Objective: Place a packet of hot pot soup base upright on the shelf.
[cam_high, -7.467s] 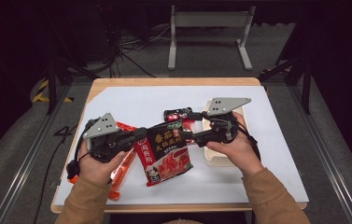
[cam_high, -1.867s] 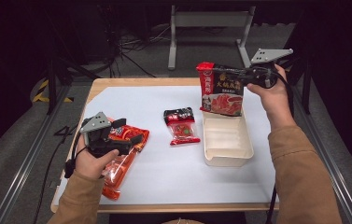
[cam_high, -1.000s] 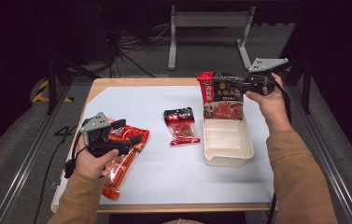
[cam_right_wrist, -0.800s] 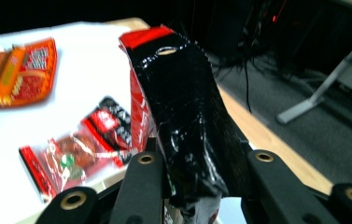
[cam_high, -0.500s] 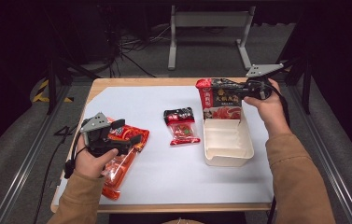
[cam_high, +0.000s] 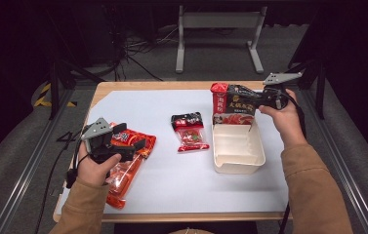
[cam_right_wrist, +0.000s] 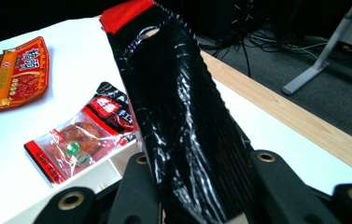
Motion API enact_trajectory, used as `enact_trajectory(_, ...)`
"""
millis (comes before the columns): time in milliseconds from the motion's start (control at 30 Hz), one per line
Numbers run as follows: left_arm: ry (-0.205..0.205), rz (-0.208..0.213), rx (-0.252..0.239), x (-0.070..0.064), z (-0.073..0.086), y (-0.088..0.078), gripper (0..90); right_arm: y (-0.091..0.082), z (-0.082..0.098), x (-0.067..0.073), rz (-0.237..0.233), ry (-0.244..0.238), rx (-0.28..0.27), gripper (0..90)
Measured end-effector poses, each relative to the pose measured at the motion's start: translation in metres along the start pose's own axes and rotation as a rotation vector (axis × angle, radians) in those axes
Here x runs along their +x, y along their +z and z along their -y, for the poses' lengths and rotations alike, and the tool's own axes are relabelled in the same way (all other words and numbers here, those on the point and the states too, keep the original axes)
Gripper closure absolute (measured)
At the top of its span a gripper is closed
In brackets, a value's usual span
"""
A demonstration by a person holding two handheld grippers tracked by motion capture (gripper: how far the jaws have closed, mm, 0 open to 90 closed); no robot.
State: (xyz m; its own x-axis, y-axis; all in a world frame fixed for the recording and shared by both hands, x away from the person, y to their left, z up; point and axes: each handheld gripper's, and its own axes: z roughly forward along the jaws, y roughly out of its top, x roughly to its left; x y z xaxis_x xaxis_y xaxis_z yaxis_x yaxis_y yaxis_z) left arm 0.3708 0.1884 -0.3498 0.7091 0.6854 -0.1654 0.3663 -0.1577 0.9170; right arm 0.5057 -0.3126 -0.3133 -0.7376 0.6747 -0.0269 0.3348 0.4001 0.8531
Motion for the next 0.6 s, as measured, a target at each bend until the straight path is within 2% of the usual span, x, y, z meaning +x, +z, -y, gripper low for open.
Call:
enact_trajectory(133,0.0,0.005,0.01,0.0,0.0,0.002,7.3,-0.002,0.007,-0.003,0.0,0.022,-0.021,74.1)
enact_trajectory(400,-0.005,-0.023,0.003,0.005,0.0,0.001,5.4,-0.003,0.007,0.0,0.02,0.002,-0.024,68.9)
enact_trajectory(500,-0.013,-0.016,0.003,0.008,-0.001,0.002,5.2,-0.006,0.007,0.0,0.051,0.034,-0.039,57.2)
enact_trajectory(600,-0.01,-0.016,0.005,0.01,-0.002,0.002,5.1,-0.012,0.01,0.0,0.06,0.071,-0.057,46.7)
